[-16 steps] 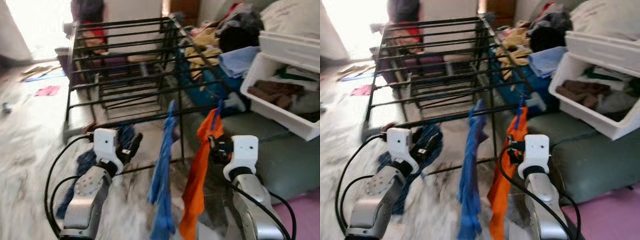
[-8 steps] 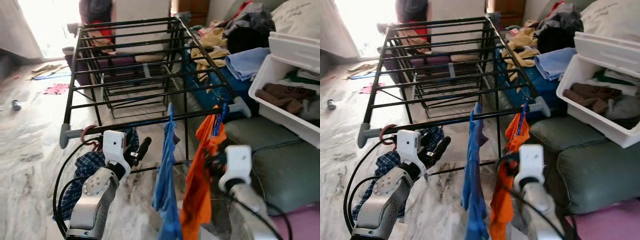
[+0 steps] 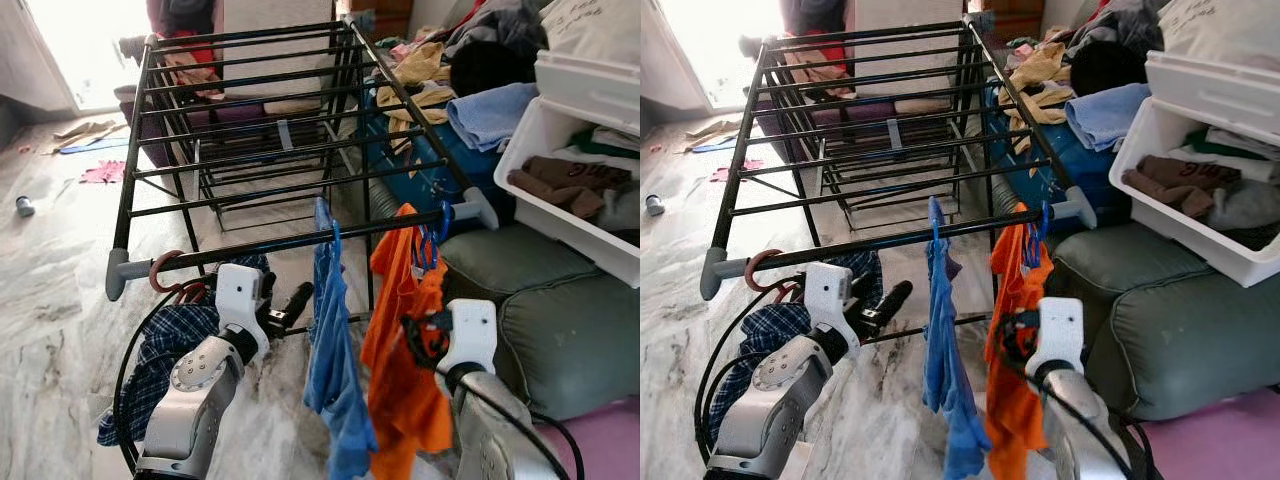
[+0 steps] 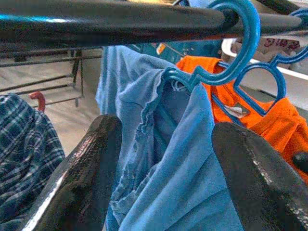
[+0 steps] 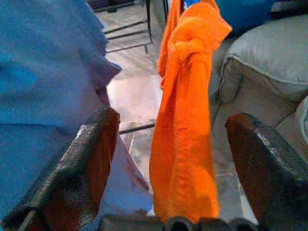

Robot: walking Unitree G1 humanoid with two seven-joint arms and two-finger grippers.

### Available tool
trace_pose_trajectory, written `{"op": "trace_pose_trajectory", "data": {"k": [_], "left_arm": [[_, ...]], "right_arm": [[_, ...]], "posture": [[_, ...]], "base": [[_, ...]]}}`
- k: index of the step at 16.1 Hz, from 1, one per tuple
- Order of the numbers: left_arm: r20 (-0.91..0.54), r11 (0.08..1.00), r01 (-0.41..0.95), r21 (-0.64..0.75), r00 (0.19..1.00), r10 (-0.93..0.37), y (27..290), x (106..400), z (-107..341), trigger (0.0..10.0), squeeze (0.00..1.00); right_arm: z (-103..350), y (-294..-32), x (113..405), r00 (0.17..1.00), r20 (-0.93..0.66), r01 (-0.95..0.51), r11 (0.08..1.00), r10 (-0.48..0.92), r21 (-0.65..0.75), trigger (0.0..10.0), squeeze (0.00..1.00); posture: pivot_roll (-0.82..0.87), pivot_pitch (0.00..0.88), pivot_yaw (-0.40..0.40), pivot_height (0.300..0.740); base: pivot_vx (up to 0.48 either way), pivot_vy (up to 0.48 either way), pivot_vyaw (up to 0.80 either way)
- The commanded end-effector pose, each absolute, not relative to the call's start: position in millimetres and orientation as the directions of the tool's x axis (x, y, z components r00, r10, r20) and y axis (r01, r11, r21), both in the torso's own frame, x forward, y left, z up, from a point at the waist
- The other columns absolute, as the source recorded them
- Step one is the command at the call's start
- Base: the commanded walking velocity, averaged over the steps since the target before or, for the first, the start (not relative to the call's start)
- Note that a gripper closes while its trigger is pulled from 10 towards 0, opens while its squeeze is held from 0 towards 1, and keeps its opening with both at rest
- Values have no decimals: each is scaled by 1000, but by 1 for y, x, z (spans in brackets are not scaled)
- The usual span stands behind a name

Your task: Hang hanger

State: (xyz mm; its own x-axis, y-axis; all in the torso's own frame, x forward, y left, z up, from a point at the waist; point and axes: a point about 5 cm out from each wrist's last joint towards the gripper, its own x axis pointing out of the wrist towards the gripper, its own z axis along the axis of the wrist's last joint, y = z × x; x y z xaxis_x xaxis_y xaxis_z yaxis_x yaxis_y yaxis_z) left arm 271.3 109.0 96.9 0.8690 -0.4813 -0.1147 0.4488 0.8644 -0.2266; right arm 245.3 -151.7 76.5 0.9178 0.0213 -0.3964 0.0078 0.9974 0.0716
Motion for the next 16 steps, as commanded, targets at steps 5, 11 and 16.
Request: {"op": "trace_pose_trajectory", "data": {"k": [5, 11, 16], "left_arm": [[-131, 853, 476, -213, 851, -508, 109, 271, 98, 10000, 0], [-138, 851, 486, -197, 846, -515, 107, 271, 99, 10000, 0], [-161, 880, 441, -176, 869, -468, 114, 272, 95, 10000, 0]], "right_arm": [[72, -168, 263, 894, -447, 15, 998, 14, 60, 10000, 0], [71, -181, 296, 891, -450, -60, 998, 61, 17, 0, 0], [72, -185, 299, 892, -446, -92, 996, 76, -15, 0, 0]], "posture": [[-128, 27, 45, 740], [-109, 21, 33, 740], [-108, 18, 28, 740]], "base": [[0, 0, 0], [0, 0, 0], [0, 0, 0]]}}
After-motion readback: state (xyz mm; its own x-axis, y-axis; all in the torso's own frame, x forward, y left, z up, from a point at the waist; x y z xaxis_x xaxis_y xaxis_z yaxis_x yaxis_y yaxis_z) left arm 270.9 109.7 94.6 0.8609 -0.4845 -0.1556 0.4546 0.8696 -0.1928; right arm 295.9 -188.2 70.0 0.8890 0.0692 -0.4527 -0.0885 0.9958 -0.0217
